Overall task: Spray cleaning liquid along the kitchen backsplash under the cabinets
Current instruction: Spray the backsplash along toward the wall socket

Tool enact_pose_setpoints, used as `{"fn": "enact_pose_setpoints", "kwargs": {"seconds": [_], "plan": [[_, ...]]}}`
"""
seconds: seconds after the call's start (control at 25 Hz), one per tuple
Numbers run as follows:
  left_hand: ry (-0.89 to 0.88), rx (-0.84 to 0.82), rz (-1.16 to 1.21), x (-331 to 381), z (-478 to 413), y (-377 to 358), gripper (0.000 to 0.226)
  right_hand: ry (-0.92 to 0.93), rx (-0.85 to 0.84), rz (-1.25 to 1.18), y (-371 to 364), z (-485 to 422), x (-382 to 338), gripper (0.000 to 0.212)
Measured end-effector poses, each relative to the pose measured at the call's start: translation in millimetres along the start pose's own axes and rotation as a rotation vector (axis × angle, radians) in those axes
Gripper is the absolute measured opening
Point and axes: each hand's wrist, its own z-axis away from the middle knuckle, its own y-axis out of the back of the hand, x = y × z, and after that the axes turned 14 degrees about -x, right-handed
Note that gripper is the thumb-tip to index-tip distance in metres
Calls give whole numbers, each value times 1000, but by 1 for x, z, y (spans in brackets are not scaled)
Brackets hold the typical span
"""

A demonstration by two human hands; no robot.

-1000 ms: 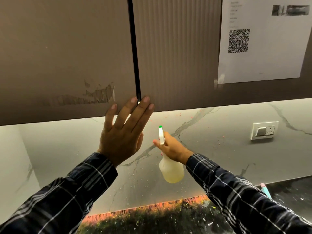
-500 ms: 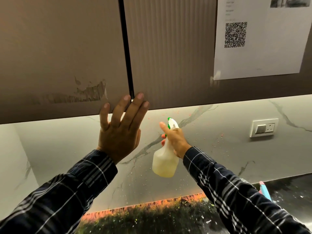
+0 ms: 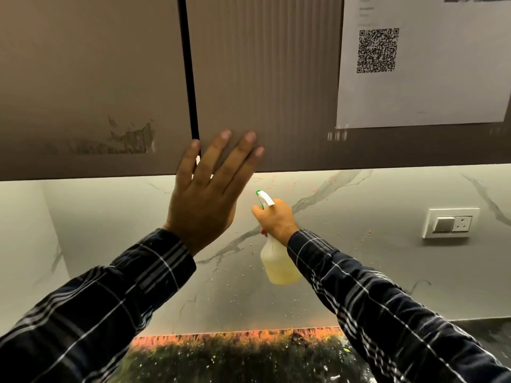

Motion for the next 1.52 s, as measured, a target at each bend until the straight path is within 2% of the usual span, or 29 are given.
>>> {"fn": "enact_pose_setpoints", "kwargs": {"seconds": [0.2,0.32,0.44,0.52,0.64,0.8,0.88,0.96,1.12,1.24,1.36,1.52], "plan": [[14,-71,25,1,0,12,72,80,-64,-2,-8,-5,-5,28],[12,-122,41,0,1,18,68,44,-61,0,-11,-10,-6,28],[6,-163,49,-3,1,21,74,70,-79,49,-14,-13,-9,31],[-1,-173,47,-3,0,23,70,118,-56,52,-16,-13,-11,33],[-2,-183,64,-2,-1,27,60,91,-37,64,-17,-16,-14,38],[-16,-194,51,-4,1,30,67,21,-75,103,-17,-20,-14,39],[-20,-201,56,-5,0,30,67,61,-86,99,-19,-19,-20,39],[-19,-199,61,-5,-1,31,64,106,-26,66,-21,-21,-29,43],[-25,-207,63,-6,1,31,75,65,-16,2,-19,-26,-41,31],[-34,-217,62,-7,2,31,79,66,-49,-31,-22,-29,-41,31],[-27,-224,60,-7,2,29,77,80,-1,-28,-30,-33,-42,32],[-37,-216,61,-8,1,26,73,55,-45,-18,-31,-35,-42,30]]}}
